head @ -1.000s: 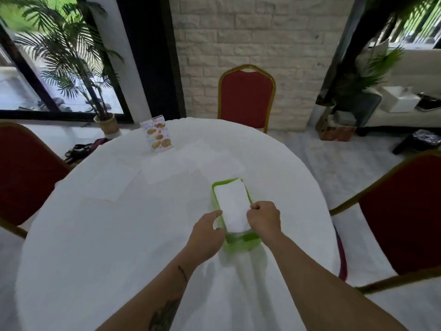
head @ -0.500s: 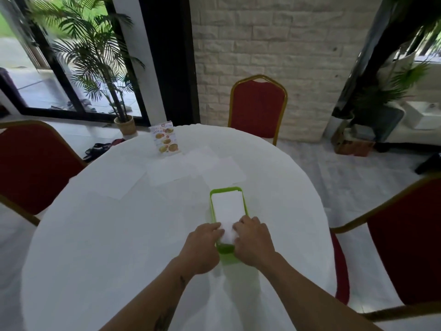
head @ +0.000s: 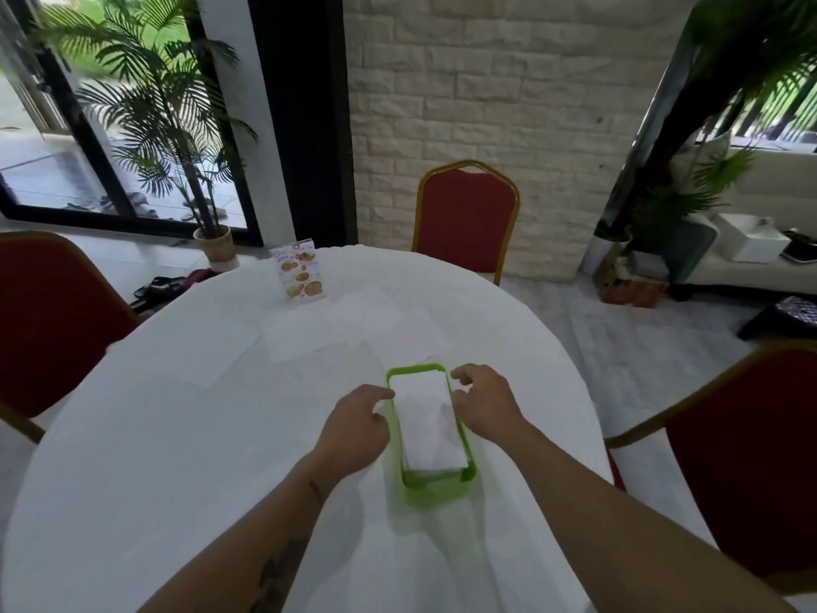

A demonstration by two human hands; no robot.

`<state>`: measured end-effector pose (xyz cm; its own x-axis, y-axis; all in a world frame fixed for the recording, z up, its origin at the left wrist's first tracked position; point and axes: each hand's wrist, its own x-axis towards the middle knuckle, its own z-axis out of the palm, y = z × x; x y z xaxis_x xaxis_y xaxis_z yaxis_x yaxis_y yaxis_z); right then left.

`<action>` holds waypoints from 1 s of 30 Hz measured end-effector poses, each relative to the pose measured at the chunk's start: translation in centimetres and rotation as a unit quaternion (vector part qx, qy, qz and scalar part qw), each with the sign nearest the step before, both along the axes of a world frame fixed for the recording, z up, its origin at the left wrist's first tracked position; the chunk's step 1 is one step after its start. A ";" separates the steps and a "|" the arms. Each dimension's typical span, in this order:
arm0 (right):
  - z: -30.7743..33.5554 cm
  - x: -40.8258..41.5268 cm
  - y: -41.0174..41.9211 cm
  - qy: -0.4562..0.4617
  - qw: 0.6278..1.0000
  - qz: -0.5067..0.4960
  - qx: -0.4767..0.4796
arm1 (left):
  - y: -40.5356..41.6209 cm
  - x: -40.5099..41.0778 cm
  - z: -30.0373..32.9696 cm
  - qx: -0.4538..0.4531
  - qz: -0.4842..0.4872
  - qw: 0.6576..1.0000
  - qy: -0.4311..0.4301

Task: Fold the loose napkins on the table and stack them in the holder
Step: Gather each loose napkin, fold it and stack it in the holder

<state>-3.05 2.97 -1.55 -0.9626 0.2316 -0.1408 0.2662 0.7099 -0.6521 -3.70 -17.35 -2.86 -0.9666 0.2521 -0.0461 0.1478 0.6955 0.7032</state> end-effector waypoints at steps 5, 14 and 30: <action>0.7 -5.2 2.0 -0.014 0.997 -0.031 -0.070 | 0.1 -5.0 0.2 0.005 0.039 0.999 0.005; -4.7 -17.1 6.8 -0.098 0.992 -0.032 -0.066 | 2.5 -15.7 -4.3 -0.069 0.063 0.995 -0.047; -11.4 -22.4 2.6 -0.111 0.991 -0.076 0.002 | 3.1 -18.4 -9.2 -0.252 -0.083 0.962 -0.071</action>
